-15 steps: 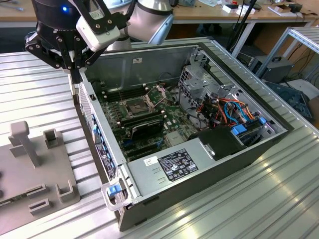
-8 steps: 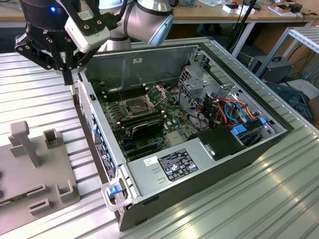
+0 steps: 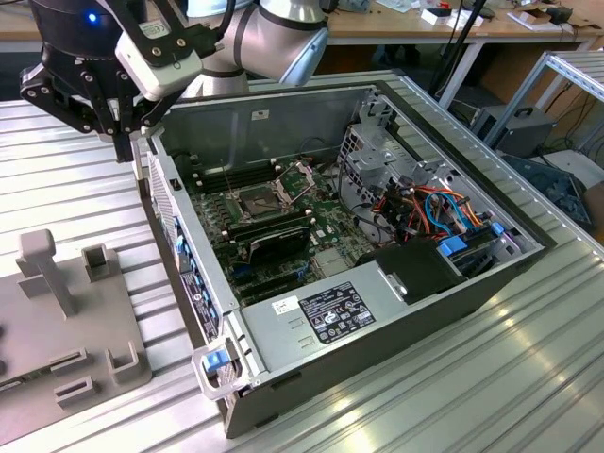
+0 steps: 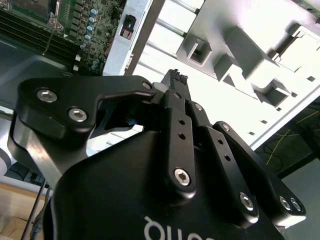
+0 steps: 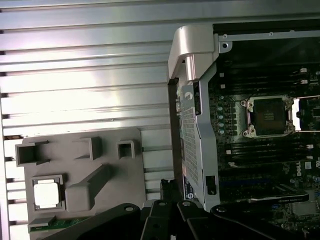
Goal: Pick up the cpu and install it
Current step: 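Reach for the cpu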
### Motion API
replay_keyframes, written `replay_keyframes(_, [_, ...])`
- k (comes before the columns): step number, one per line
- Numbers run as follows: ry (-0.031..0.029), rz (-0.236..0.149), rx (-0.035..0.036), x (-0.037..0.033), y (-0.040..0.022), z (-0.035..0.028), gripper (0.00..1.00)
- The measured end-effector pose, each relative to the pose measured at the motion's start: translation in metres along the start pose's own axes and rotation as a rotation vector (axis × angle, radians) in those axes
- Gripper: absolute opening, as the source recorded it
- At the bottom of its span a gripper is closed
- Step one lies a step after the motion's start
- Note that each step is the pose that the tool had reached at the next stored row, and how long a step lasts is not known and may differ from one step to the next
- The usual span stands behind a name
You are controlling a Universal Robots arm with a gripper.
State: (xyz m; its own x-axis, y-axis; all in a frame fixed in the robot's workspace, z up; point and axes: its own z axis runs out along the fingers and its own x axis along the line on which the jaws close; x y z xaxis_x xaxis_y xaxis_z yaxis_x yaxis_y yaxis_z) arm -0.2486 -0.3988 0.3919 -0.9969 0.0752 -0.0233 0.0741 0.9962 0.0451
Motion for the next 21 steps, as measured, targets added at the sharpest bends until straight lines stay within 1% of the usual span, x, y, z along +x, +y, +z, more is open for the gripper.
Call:
replay_keyframes(8, [0.0,0.0,0.0001,0.0008,0.0,0.0,0.11])
replay_keyframes(12, [0.0,0.0,0.0,0.004,-0.0003,0.0,0.11])
replay_keyframes(21, [0.0,0.0,0.0,0.0144,-0.0011,0.0004,0.11])
